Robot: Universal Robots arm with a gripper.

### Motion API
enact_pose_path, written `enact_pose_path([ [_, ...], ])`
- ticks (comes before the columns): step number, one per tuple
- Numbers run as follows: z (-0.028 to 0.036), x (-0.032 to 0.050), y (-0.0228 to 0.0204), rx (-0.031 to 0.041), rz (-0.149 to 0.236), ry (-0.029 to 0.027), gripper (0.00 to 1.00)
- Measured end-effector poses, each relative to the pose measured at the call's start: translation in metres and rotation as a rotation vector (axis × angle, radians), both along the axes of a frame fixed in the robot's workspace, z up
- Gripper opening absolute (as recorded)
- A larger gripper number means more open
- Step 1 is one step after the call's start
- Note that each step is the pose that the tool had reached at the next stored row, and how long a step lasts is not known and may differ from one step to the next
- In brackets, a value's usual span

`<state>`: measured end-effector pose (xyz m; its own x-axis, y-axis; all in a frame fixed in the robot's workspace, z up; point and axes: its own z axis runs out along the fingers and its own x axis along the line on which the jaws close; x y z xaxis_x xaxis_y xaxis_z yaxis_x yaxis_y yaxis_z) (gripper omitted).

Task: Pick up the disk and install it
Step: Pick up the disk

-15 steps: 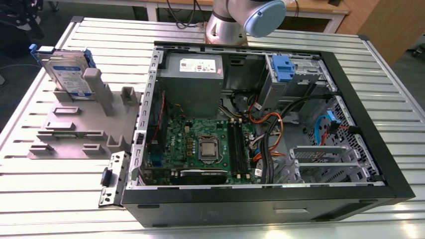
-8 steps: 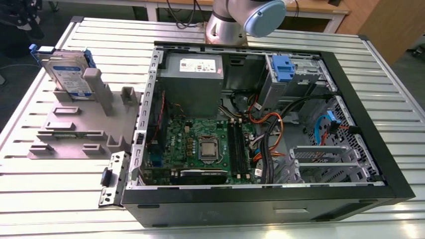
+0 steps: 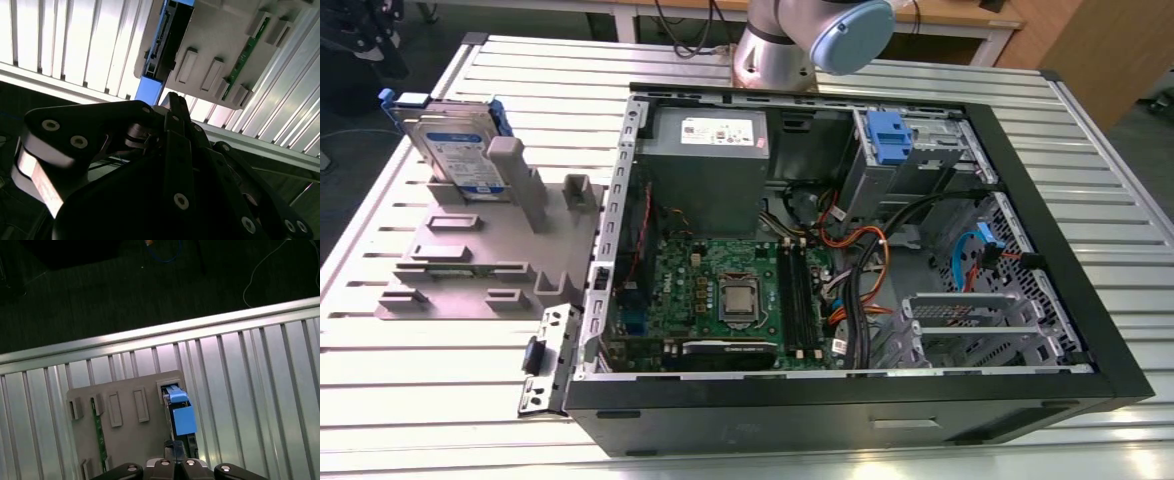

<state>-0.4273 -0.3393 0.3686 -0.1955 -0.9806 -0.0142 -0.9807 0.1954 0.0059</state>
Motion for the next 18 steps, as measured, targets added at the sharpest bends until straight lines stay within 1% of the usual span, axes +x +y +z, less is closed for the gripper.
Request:
enact_pose_path([
  [3,0.0,0.0,0.0,0.0,0.0,0.0,0.11],
  [5,-0.0001,0.0,0.0,0.0,0.012,-0.0001,0.11],
  [9,-0.0004,0.0,0.0,0.0,0.077,-0.0001,0.11],
  [10,-0.0006,-0.0003,-0.0001,0.0001,0.091,-0.0003,0.11],
  [11,-0.0008,-0.0013,-0.0001,0.0002,0.097,-0.0004,0.11],
  [13,-0.0009,-0.0031,-0.0001,0.0,0.103,-0.0001,0.11],
  [18,-0.0008,-0.0036,0.0,0.0,0.106,0.0,0.11],
])
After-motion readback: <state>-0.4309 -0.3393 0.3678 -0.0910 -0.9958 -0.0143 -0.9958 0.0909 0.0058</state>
